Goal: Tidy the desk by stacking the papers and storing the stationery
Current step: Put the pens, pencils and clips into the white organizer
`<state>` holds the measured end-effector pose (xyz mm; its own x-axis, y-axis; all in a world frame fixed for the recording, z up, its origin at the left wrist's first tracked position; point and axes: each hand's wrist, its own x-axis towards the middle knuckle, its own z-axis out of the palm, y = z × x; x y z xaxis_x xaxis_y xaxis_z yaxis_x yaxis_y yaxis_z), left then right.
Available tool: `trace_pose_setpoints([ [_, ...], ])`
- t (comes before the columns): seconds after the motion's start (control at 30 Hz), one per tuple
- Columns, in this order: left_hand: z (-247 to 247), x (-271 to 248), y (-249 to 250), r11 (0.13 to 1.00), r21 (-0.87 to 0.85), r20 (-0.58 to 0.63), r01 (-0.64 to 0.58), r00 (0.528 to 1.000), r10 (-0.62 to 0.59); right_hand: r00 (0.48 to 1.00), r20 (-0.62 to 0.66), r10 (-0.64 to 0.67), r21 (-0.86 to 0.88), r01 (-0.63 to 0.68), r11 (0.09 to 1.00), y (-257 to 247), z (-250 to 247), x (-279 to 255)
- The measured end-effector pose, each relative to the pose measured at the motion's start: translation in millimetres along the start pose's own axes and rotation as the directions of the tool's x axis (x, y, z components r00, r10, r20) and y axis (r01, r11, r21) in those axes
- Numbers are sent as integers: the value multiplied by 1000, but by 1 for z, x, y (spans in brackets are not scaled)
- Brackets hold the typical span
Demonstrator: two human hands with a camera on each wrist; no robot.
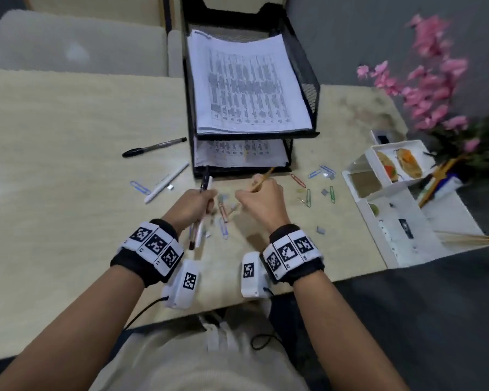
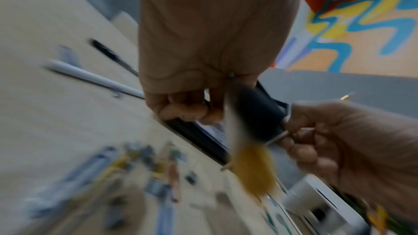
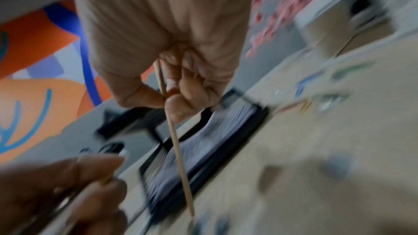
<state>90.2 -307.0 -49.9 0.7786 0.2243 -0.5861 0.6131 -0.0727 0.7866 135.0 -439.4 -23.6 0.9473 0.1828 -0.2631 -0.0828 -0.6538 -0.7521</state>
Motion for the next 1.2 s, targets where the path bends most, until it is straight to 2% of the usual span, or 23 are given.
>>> trace_pose_setpoints([
  [0.07,29,-2,21,984,164,103,-76,993,59,992,-127,0,63,8,998,16,-46,-3],
  [0.13,66,-3,45,945,264,209,-193,968,139,961,-273,38,155,5,988,39,-95,-8],
  [0.2,109,0,71,896,311,300,-315,928,222,903,-420,89,213,2,977,70,-146,-15],
  [0.27,149,2,96,876,300,347,-378,898,269,807,-572,144,211,-25,977,103,-193,-21],
  [0.37,203,3,132,876,226,378,-426,867,324,614,-742,270,299,-58,953,146,-251,-28],
  [0.43,236,3,154,859,176,405,-481,831,382,500,-796,343,360,-65,931,170,-280,-28],
  [0.5,266,2,176,810,181,409,-558,792,454,439,-807,394,425,-32,905,190,-299,-24],
  [0.57,295,3,196,749,218,405,-626,756,514,427,-809,403,436,-23,900,204,-308,-18],
  [0.67,338,11,216,687,266,412,-676,724,553,453,-803,386,406,-56,912,216,-313,-11],
  [0.77,378,21,218,656,358,392,-665,745,540,475,-811,340,352,-67,934,220,-318,-7],
  [0.93,417,42,200,560,548,403,-621,783,474,622,-722,304,248,-178,952,233,-316,0],
  [0.97,422,46,193,542,579,410,-609,793,452,631,-717,296,225,-193,955,236,-315,0],
  [1.0,425,50,187,529,606,411,-594,804,431,614,-735,287,221,-183,958,238,-315,0],
  [1.03,427,53,181,529,623,406,-576,816,410,576,-770,273,224,-157,962,238,-317,0],
  [1.1,429,55,173,575,622,389,-532,847,364,470,-862,191,165,-95,982,233,-324,1],
  [1.13,430,56,171,600,613,381,-514,857,346,445,-887,121,100,-72,992,227,-329,3],
  [1.17,430,57,169,616,603,382,-506,862,334,465,-883,55,32,-57,998,220,-333,7],
  [1.2,430,58,169,621,599,389,-506,862,327,530,-848,5,-26,-51,998,215,-335,13],
])
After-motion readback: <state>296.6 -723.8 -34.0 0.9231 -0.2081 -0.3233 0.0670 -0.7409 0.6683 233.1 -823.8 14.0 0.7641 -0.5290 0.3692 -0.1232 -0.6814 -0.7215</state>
